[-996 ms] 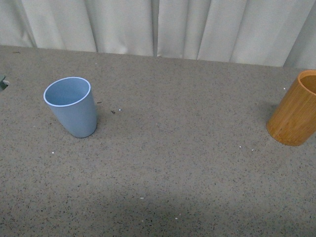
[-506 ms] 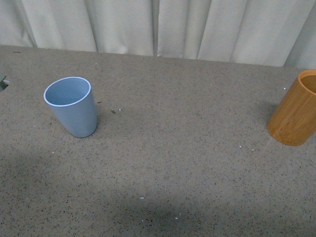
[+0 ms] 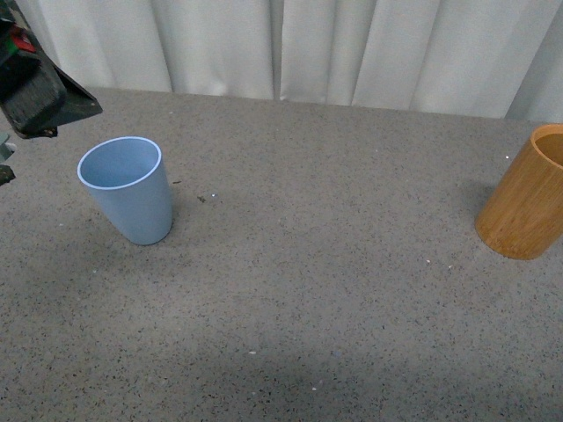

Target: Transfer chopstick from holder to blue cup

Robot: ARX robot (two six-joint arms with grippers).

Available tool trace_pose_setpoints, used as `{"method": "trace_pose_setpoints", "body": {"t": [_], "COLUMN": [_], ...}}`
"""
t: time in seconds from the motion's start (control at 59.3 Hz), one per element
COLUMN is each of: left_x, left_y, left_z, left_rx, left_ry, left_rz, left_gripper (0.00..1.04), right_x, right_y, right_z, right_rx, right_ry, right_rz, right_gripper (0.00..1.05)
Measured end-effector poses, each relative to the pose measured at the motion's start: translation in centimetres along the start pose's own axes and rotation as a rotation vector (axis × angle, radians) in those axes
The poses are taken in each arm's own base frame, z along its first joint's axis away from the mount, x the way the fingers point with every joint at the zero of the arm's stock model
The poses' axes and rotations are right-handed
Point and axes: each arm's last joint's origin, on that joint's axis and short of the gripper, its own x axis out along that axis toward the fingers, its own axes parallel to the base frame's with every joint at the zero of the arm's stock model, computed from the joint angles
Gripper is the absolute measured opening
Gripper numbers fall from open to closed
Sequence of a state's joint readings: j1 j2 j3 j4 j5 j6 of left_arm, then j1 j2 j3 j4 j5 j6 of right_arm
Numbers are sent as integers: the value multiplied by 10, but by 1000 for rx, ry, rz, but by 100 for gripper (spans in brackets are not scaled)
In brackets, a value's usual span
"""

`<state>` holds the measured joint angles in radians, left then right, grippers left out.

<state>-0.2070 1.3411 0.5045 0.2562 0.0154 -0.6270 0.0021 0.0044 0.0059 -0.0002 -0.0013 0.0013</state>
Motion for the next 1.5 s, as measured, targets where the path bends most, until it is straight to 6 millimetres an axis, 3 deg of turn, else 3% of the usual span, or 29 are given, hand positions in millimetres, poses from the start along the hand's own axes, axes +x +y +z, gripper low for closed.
{"method": "trace_pose_setpoints", "body": {"t": [0.337, 0.591, 1.502], "left_x": [28, 45, 79], "left_y": [-1, 9, 17], "left_z": [-6, -3, -4], "left_rx": [15, 3, 4], "left_ry": [35, 35, 59], "left_rz": [72, 169, 290], "left_gripper": [98, 98, 98], "right_x": [0, 0, 0], "right_y": [0, 0, 0], "right_z": [0, 0, 0], "right_rx": [0, 0, 0], "right_ry": [0, 0, 0], "right_rz": [0, 0, 0], "right_gripper": [95, 95, 95]}}
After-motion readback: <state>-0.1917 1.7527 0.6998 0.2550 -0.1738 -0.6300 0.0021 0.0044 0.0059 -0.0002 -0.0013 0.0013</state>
